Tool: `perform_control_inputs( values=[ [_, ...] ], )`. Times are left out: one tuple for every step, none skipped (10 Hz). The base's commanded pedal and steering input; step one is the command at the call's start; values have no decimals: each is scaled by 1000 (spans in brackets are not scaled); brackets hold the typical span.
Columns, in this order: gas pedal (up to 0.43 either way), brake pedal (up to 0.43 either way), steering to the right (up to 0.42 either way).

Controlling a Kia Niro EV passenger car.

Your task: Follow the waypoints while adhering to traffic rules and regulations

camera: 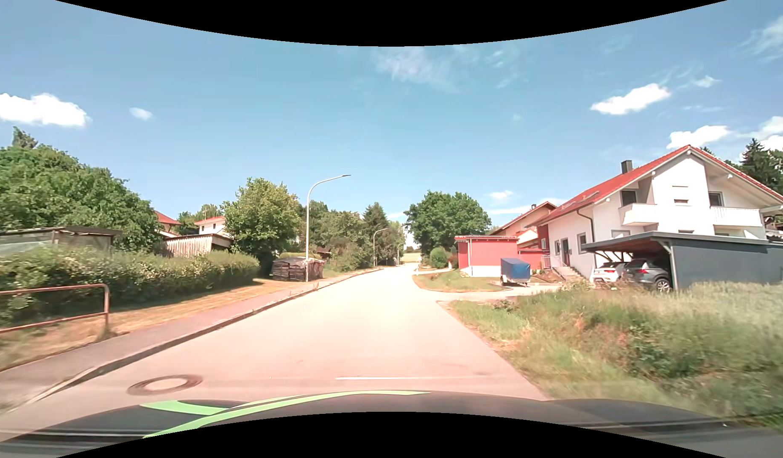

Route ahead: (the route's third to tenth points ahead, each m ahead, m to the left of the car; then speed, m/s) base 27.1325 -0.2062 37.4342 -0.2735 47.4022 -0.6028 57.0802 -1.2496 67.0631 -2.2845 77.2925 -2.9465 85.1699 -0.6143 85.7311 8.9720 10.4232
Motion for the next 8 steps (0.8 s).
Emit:
perform_control_inputs(
  values=[
    [209, 0, 1],
    [209, 0, 1],
    [209, 0, 1],
    [209, 0, 1],
    [209, 0, 1],
    [209, 0, 1],
    [209, 0, 1],
    [209, 0, 1]
  ],
)
